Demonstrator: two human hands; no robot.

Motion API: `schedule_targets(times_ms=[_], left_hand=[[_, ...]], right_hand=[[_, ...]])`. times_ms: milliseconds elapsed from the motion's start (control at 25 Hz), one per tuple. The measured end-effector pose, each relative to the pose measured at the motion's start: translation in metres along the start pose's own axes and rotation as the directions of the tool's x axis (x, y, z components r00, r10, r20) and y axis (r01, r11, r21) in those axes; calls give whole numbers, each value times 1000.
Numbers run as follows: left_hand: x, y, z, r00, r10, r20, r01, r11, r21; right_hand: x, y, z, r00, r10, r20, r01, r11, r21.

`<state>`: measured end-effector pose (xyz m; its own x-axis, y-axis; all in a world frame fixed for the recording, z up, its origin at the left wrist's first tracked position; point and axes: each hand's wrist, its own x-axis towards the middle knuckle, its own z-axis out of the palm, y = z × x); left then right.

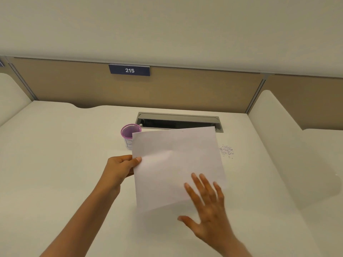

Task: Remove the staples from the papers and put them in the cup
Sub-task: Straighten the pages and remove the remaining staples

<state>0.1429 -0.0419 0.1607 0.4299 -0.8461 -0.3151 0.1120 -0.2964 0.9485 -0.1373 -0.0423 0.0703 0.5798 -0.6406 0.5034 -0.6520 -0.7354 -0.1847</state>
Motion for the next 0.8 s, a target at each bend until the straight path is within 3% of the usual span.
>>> schedule_targets(times_ms=[160,320,400,440,520,600,640,720,800], left_hand=[[-5,6,5,997,-73,10,74,997,-16],[-9,10,1,997,-57,59,61,996,-68],[-11,14,-1,994,4,107,7,995,-101],[-12,15,-2,990,49,131,-34,993,-115],[-9,16,-4,975,161,152,-143,982,-124],[-7,12,-3,943,222,247,-191,971,-142],[-6,6,0,911,237,336,-197,969,-150],[-7,-4,8,841,284,461,-235,959,-161],[-10,-12,19,842,320,435,-267,947,-181]], right_hand=[[34,-9,5,996,62,-62,-65,997,-49],[52,2,-9,983,-40,-178,53,996,69],[61,7,-22,981,30,-190,10,978,210],[66,10,-30,981,130,-145,-71,934,351],[77,20,-49,947,316,50,-268,697,665],[83,35,-64,891,357,281,-420,409,810],[85,42,-70,869,344,355,-464,319,826],[86,48,-77,849,351,394,-489,243,838],[83,47,-78,838,373,398,-488,187,853]])
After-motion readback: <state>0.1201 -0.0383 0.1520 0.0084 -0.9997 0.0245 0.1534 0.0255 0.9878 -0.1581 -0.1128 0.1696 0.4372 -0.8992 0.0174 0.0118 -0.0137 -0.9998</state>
